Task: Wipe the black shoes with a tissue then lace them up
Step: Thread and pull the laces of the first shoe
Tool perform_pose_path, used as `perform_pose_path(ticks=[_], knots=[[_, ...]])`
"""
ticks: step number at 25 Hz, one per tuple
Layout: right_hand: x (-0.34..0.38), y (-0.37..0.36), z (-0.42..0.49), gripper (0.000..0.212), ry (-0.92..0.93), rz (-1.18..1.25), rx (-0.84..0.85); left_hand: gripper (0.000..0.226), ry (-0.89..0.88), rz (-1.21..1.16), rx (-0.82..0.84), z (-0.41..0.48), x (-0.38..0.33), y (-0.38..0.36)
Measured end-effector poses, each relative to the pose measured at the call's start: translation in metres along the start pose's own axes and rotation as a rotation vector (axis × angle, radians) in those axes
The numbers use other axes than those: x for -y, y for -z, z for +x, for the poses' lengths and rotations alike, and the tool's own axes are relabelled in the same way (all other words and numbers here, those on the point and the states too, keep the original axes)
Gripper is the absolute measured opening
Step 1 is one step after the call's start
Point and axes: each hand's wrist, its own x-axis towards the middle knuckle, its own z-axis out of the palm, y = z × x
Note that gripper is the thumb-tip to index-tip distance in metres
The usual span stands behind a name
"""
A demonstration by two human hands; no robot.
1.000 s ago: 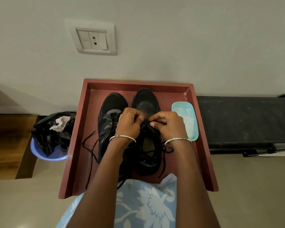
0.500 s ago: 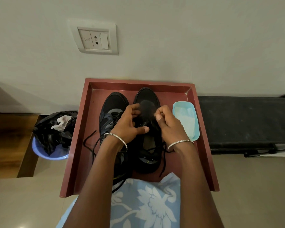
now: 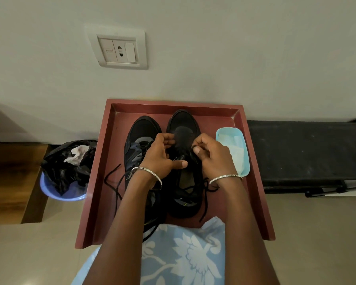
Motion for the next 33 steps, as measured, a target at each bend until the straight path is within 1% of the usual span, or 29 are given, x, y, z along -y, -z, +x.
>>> perform_pose_path(ticks=[2, 4, 5, 7, 8, 9, 11, 12, 15, 19, 21, 23, 25, 26, 29, 31, 33], knots=[[0.001, 0.002, -0.002, 0.015, 0.003, 0.033, 0.032, 0.084, -0.009, 0.009, -0.009, 0.0, -0.001, -0.002], [-0.002, 0.003, -0.002, 0.016, -0.011, 0.11, 0.04, 0.077, -0.008, -0.016, 0.002, 0.0, 0.0, 0.0], [-0.005, 0.003, -0.002, 0.016, -0.025, 0.147, 0.035, 0.068, -0.012, -0.039, 0.023, -0.001, 0.002, 0.002], [-0.008, 0.004, -0.001, 0.013, -0.061, 0.196, 0.022, 0.038, -0.07, -0.047, 0.051, -0.001, 0.003, 0.005], [-0.009, 0.004, -0.001, 0.011, -0.077, 0.201, 0.016, 0.024, -0.123, 0.02, 0.025, -0.001, 0.003, 0.006], [-0.009, 0.004, 0.0, 0.009, -0.09, 0.195, 0.011, 0.019, -0.172, 0.123, -0.021, -0.001, 0.002, 0.005], [-0.008, 0.003, 0.002, 0.006, -0.106, 0.179, 0.005, 0.019, -0.224, 0.315, -0.117, -0.002, -0.001, 0.002], [-0.007, 0.003, 0.002, 0.005, -0.111, 0.174, 0.005, 0.018, -0.237, 0.356, -0.133, -0.002, -0.003, 0.002], [-0.007, 0.003, 0.001, 0.004, -0.13, 0.168, 0.003, 0.012, -0.277, 0.425, -0.121, 0.001, -0.001, 0.002], [-0.006, 0.003, 0.001, 0.004, -0.138, 0.169, 0.004, 0.014, -0.315, 0.501, -0.105, 0.004, 0.001, -0.004], [-0.006, 0.003, 0.001, 0.004, -0.145, 0.174, 0.007, 0.011, -0.308, 0.565, -0.091, 0.004, 0.001, -0.007], [-0.006, 0.003, 0.002, 0.004, -0.155, 0.179, 0.006, 0.009, -0.324, 0.548, -0.083, 0.005, 0.002, -0.006], [-0.006, 0.002, 0.002, 0.004, -0.161, 0.179, 0.0, 0.013, -0.33, 0.451, -0.082, 0.005, 0.001, -0.003], [-0.006, 0.002, 0.002, 0.003, -0.162, 0.177, -0.002, 0.015, -0.32, 0.451, -0.073, 0.004, 0.0, -0.002], [-0.005, 0.002, 0.001, 0.004, -0.162, 0.164, -0.004, 0.016, -0.314, 0.506, -0.041, 0.004, 0.001, 0.0], [-0.005, 0.002, 0.002, 0.004, -0.164, 0.16, -0.008, 0.013, -0.332, 0.509, -0.05, 0.004, 0.0, -0.002], [-0.005, 0.002, 0.003, 0.003, -0.16, 0.152, -0.006, 0.012, -0.348, 0.564, -0.063, 0.005, 0.001, -0.003]])
